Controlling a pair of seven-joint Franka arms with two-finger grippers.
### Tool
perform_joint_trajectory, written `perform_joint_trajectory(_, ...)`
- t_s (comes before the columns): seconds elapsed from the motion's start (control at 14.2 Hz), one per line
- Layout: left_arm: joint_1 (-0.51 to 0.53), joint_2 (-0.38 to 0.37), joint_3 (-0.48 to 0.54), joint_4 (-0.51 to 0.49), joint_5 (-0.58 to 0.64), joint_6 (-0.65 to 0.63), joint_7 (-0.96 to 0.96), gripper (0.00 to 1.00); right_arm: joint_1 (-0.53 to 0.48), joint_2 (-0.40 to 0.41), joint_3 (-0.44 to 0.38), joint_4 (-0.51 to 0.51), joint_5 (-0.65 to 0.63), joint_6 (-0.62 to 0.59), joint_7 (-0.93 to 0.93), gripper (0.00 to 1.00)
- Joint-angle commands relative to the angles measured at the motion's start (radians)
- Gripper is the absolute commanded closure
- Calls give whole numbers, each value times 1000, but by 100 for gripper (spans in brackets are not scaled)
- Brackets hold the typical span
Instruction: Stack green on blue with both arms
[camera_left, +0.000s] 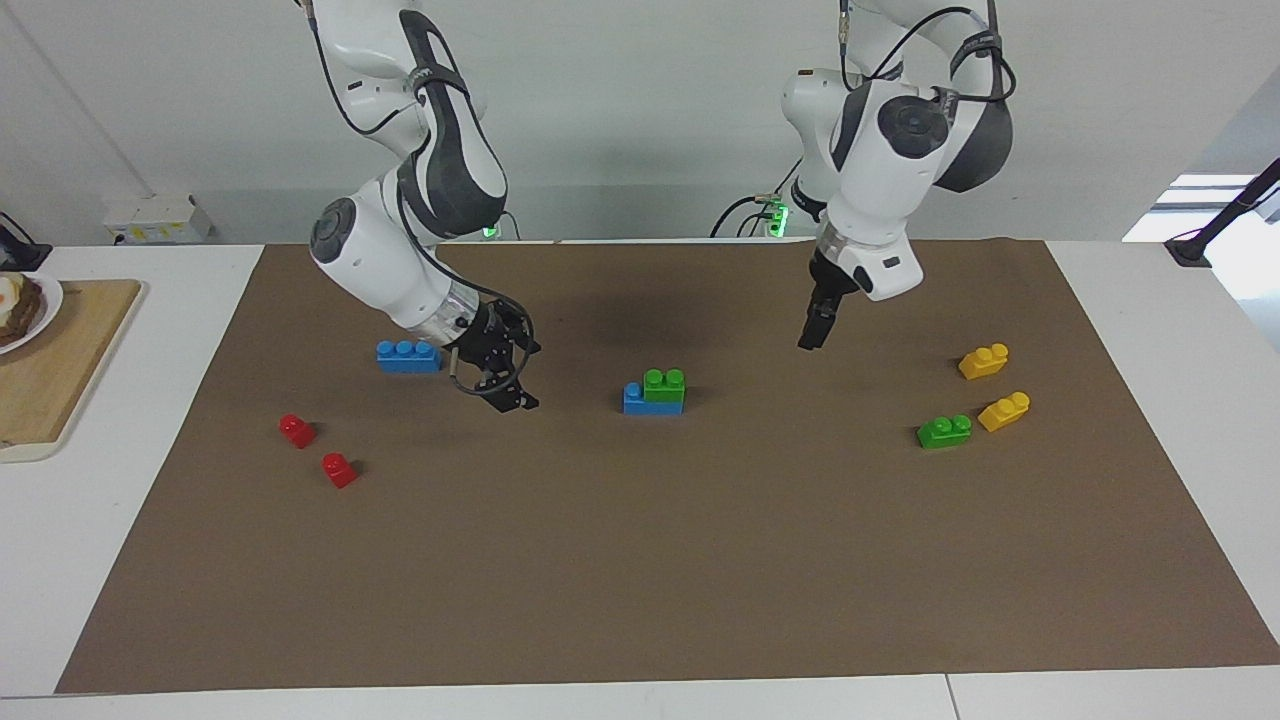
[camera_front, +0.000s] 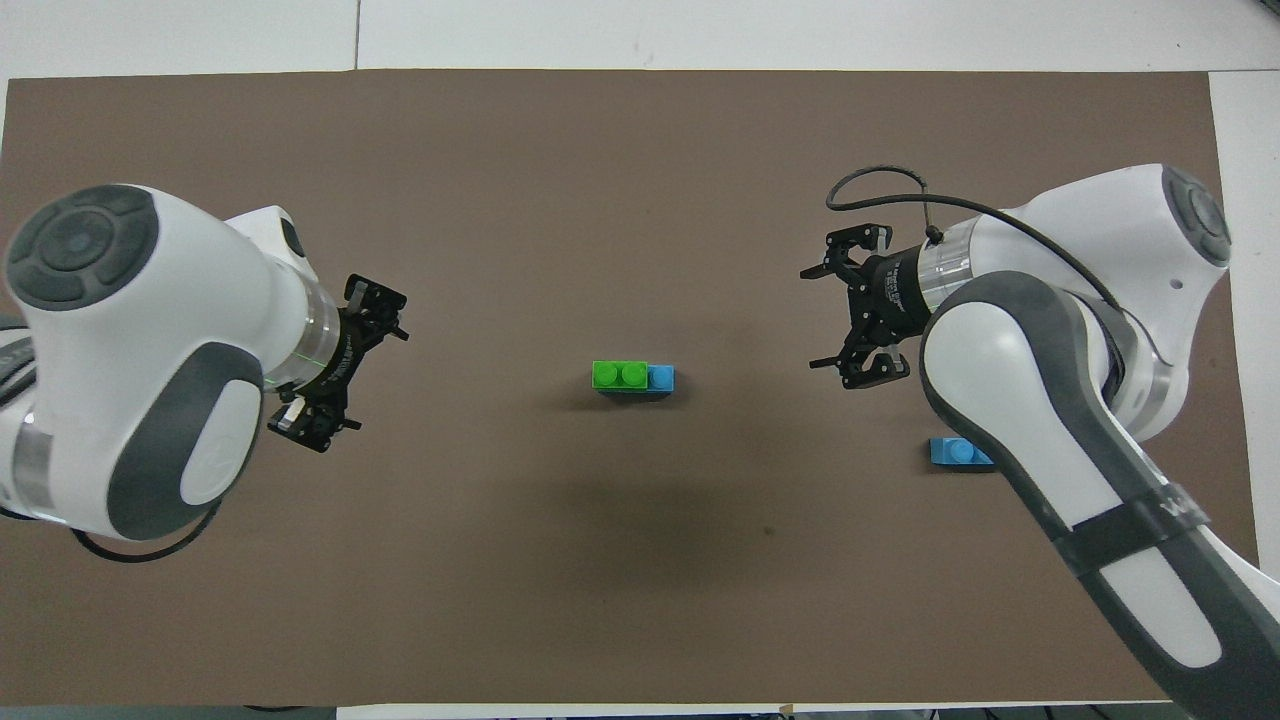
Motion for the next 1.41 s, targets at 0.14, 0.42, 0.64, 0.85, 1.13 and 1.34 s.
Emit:
perform_joint_trajectory(0.14,121,-62,-8,-17,2,-115,381,0,-101,-44,7,99,-124,-156,-265,3)
perform_joint_trajectory(0.42,160,-79,-5,-18,4,-186,636,0,-124,-93,7,155,-278,-263,-489,3)
perform_joint_trajectory(0.64,204,-79,-3,-7,5,-201,743,0,-124,-121,6,217,-390,-361,-731,3)
perform_joint_trajectory(0.85,266,-65,-3,20,7,-147,831,0,-124,-141,4,247,-469,-426,-1023,3)
perform_joint_trajectory(1.13,273,-65,-3,7,36,-42,908,0,-139,-169,4,245,-520,-435,-1246,3)
perform_joint_trajectory(1.34,269,-71,-6,3,36,-53,906,0,-175,-172,6,245,-522,-440,-1313,3)
